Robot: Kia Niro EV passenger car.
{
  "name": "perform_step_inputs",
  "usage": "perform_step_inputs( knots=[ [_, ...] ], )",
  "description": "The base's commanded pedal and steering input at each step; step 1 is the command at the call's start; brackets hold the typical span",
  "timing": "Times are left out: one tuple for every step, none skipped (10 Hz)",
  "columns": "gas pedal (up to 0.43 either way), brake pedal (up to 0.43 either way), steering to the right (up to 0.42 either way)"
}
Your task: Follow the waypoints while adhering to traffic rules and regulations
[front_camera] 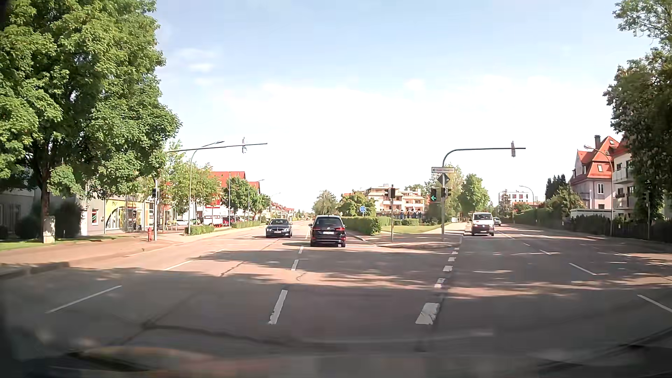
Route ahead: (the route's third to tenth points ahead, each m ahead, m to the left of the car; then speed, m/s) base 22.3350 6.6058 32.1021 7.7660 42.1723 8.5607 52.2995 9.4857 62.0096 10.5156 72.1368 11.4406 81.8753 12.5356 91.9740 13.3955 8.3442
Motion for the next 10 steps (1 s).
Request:
perform_step_inputs(
  knots=[
    [0.13, 0.0, -0.034],
    [0.138, 0.0, -0.033],
    [0.138, 0.0, -0.033],
    [0.138, 0.0, -0.031],
    [0.138, 0.0, -0.028],
    [0.138, 0.0, -0.024],
    [0.138, 0.0, -0.02],
    [0.138, 0.0, -0.017],
    [0.138, 0.0, -0.016],
    [0.138, 0.0, -0.014]
  ],
)
